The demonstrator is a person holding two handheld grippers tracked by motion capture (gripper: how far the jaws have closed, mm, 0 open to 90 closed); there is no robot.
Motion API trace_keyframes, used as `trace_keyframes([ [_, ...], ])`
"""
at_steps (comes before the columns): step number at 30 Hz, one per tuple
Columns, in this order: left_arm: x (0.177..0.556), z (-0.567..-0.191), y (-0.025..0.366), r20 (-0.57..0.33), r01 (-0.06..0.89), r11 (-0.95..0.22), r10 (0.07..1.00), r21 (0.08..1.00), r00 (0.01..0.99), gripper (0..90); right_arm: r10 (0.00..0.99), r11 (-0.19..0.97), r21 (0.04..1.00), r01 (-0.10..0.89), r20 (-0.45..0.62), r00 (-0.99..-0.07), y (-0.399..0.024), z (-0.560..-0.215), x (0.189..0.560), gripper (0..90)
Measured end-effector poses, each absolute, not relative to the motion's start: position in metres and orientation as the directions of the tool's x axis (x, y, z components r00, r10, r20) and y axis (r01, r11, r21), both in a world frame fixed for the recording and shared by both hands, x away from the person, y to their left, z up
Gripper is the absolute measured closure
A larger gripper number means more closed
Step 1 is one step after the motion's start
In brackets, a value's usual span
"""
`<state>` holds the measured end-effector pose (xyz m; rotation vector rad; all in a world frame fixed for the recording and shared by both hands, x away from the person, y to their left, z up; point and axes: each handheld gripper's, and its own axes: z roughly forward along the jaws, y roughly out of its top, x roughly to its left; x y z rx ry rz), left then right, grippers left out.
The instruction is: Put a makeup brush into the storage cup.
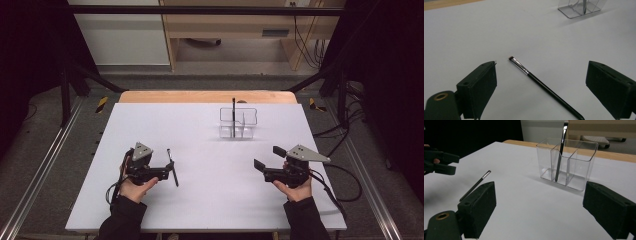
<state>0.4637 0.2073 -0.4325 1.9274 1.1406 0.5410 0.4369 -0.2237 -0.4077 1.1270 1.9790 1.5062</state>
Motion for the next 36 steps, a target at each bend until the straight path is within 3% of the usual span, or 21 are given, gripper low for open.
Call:
trace_keyframes([
  [14,0.475,-0.450,0.195,-0.036,0.568,-0.279,0.877,0.774,0.480,14.3,0.787,0.089,0.929,0.359,0.155,-0.597,-0.220,-0.408,0.436,12.2],
  [36,0.474,-0.467,0.185,-0.025,0.607,-0.316,0.875,0.729,0.484,32.3,0.790,0.086,0.923,0.374,0.165,-0.590,-0.217,-0.407,0.436,12.9],
])
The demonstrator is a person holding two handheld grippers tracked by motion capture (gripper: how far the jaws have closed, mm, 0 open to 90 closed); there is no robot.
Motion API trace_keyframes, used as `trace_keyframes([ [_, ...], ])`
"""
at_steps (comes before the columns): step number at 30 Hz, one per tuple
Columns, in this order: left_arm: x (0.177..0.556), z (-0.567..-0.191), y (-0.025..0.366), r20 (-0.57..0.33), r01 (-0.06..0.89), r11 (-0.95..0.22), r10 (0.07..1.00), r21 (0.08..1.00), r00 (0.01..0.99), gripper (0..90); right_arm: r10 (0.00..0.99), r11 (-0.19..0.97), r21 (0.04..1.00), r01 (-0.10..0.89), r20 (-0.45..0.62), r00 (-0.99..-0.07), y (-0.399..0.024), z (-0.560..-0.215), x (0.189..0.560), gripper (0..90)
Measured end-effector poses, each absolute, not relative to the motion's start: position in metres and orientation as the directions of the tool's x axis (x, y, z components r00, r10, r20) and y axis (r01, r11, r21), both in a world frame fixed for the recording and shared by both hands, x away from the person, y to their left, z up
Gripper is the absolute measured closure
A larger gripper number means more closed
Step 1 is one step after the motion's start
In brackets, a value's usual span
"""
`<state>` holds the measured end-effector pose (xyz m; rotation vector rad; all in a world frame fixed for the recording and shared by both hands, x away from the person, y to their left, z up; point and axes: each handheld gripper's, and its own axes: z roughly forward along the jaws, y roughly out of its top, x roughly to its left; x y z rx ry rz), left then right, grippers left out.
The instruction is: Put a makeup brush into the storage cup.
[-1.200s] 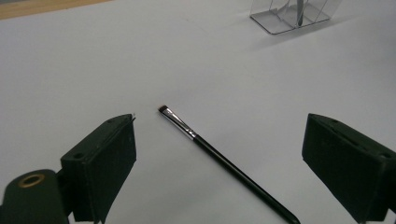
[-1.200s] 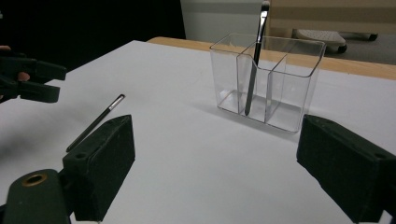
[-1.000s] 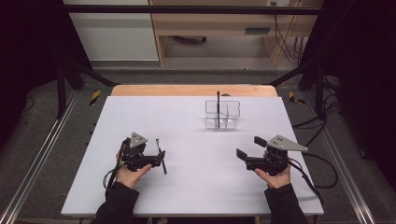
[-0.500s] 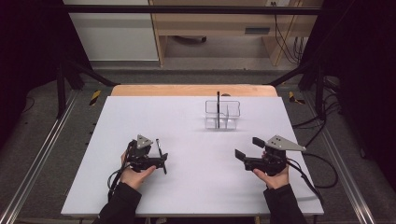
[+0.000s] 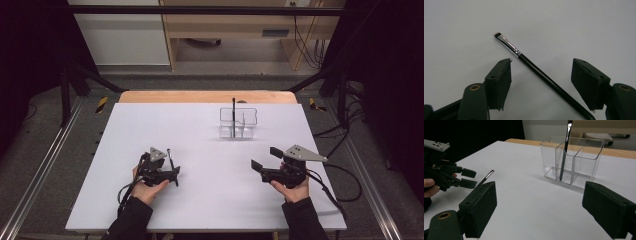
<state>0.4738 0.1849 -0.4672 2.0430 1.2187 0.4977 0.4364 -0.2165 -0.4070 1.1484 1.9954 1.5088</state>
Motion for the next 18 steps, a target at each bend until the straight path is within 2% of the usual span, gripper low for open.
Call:
trace_keyframes([
  [6,0.4738,-0.4692,0.1830,-0.026,0.611,-0.329,0.868,0.720,0.497,38.4,0.790,0.094,0.921,0.379,0.162,-0.591,-0.2156,-0.4077,0.4365,12.9],
  [18,0.4738,-0.4745,0.1779,-0.034,0.633,-0.347,0.860,0.692,0.509,56.5,0.792,0.099,0.919,0.381,0.159,-0.590,-0.2145,-0.4086,0.4372,12.9],
])
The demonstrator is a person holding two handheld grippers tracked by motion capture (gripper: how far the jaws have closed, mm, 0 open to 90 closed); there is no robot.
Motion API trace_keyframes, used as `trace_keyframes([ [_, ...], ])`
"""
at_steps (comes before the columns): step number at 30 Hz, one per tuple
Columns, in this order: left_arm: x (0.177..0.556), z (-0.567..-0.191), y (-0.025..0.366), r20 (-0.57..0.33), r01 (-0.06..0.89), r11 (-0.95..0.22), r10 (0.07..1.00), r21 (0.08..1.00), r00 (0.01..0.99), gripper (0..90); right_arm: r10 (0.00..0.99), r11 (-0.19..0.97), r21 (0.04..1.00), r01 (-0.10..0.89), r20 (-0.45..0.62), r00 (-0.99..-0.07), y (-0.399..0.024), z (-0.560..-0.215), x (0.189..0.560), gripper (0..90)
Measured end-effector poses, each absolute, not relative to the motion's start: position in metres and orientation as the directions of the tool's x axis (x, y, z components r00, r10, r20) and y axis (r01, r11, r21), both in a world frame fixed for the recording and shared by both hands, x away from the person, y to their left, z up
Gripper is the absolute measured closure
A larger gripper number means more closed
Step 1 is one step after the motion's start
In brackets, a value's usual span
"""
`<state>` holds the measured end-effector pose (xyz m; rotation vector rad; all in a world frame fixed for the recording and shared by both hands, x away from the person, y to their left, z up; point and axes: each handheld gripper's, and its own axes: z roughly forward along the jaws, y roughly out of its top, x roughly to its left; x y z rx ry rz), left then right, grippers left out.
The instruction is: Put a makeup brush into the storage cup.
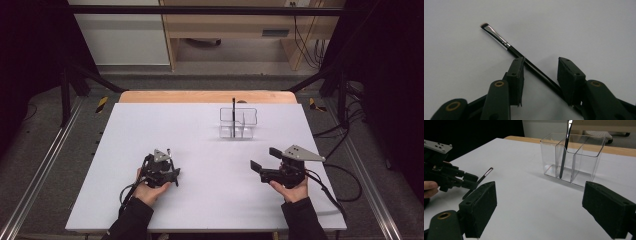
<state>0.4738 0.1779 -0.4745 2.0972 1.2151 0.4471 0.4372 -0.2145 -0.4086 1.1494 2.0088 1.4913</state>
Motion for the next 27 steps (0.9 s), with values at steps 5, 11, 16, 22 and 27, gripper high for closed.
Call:
trace_keyframes([
  [5,0.4739,-0.4740,0.1784,-0.025,0.636,-0.352,0.863,0.687,0.504,61.4,0.790,0.102,0.917,0.385,0.160,-0.591,-0.2129,-0.4092,0.4376,12.9],
  [11,0.4750,-0.4729,0.1808,-0.036,0.648,-0.345,0.866,0.679,0.499,67.7,0.790,0.102,0.914,0.392,0.165,-0.591,-0.2112,-0.4106,0.4383,12.9],
  [16,0.4755,-0.4723,0.1822,-0.048,0.654,-0.340,0.865,0.676,0.499,69.6,0.787,0.103,0.913,0.395,0.168,-0.593,-0.2107,-0.4113,0.4385,12.9],
  [22,0.4761,-0.4711,0.1838,-0.070,0.663,-0.339,0.858,0.668,0.509,72.6,0.789,0.108,0.909,0.402,0.168,-0.592,-0.2091,-0.4130,0.4396,12.9],
  [27,0.4742,-0.4704,0.1821,-0.064,0.657,-0.360,0.846,0.663,0.529,74.8,0.787,0.105,0.910,0.400,0.170,-0.593,-0.2095,-0.4116,0.4387,12.9],
])
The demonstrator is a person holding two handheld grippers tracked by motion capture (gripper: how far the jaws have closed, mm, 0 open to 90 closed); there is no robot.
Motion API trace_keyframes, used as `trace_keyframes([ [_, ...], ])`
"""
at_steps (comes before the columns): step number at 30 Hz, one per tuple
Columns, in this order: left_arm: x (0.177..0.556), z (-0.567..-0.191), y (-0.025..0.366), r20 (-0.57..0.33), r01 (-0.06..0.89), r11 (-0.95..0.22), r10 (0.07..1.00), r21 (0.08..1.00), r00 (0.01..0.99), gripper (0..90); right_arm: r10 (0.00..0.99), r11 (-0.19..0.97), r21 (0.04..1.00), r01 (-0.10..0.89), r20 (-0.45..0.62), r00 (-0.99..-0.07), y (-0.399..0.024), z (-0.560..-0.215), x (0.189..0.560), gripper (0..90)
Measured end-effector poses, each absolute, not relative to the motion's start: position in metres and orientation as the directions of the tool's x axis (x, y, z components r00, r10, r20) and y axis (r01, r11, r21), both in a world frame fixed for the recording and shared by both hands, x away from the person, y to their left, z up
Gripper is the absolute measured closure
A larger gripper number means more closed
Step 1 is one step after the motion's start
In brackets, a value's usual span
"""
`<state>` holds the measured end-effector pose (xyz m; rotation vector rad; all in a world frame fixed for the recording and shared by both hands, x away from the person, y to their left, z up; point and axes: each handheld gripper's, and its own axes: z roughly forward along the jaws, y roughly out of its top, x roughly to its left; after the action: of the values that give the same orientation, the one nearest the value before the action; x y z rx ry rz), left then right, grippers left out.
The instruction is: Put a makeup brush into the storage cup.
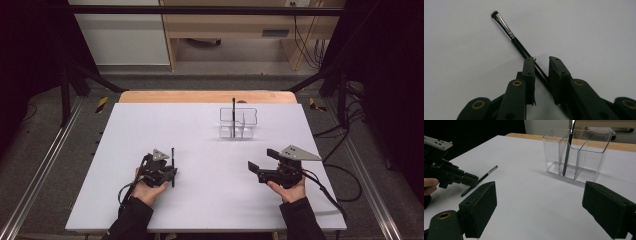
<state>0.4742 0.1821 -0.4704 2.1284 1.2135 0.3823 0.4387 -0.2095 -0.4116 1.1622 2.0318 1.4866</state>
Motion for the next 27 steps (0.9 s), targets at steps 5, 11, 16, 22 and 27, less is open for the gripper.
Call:
trace_keyframes([
  [5,0.4731,-0.4698,0.1816,-0.063,0.654,-0.374,0.837,0.658,0.543,76.0,0.785,0.106,0.911,0.399,0.170,-0.595,-0.2095,-0.4113,0.4385,12.9],
  [11,0.4722,-0.4691,0.1815,-0.062,0.653,-0.383,0.832,0.653,0.551,77.0,0.786,0.110,0.908,0.403,0.169,-0.595,-0.2080,-0.4125,0.4386,12.9],
  [16,0.4708,-0.4687,0.1809,-0.067,0.656,-0.385,0.830,0.649,0.554,78.3,0.783,0.116,0.905,0.409,0.170,-0.599,-0.2067,-0.4138,0.4391,12.9],
  [22,0.4698,-0.4679,0.1813,-0.065,0.651,-0.404,0.818,0.643,0.571,79.4,0.783,0.115,0.905,0.410,0.172,-0.598,-0.2065,-0.4140,0.4391,12.9],
  [27,0.4697,-0.4674,0.1817,-0.065,0.649,-0.411,0.813,0.640,0.579,80.3,0.783,0.117,0.903,0.413,0.172,-0.598,-0.2059,-0.4145,0.4395,12.9],
])
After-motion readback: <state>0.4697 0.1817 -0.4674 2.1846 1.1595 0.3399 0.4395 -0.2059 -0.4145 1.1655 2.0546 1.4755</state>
